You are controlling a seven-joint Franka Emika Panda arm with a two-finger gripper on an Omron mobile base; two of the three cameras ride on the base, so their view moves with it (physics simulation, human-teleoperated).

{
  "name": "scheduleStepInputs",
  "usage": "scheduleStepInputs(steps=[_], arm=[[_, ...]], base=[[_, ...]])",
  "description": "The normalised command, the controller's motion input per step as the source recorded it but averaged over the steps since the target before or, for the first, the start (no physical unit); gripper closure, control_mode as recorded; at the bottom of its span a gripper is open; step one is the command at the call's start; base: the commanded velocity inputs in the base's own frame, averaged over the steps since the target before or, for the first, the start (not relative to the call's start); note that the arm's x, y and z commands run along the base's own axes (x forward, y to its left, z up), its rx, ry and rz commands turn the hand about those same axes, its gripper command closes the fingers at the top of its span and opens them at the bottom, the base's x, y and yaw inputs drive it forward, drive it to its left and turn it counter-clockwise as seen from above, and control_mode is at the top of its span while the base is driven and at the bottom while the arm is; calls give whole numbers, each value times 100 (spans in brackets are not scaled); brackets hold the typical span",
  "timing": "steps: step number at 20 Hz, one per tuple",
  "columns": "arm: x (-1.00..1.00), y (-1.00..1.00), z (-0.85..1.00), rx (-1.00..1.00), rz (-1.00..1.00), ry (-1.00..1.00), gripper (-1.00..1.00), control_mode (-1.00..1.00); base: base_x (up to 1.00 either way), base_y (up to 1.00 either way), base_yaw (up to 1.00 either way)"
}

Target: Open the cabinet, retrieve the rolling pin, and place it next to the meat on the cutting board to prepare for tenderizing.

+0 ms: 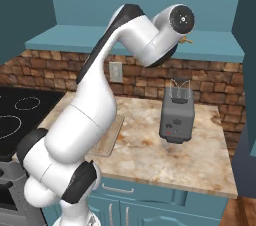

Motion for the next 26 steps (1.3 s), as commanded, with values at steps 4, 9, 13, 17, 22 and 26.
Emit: scheduleStepInputs(steps=[4,9,13,17,22,26], arm=[[28,-16,0,-4,-3,0,-100,-100],[43,-17,0,0,0,7,-100,-100],[47,-30,0,0,0,11,-100,-100],[40,-47,0,5,1,2,-100,-100],[32,-43,0,5,4,0,-100,-100],[19,-36,0,3,9,0,-100,-100]], base=[[0,0,0],[0,0,0],[0,0,0],[0,0,0],[0,0,0],[0,0,0]])
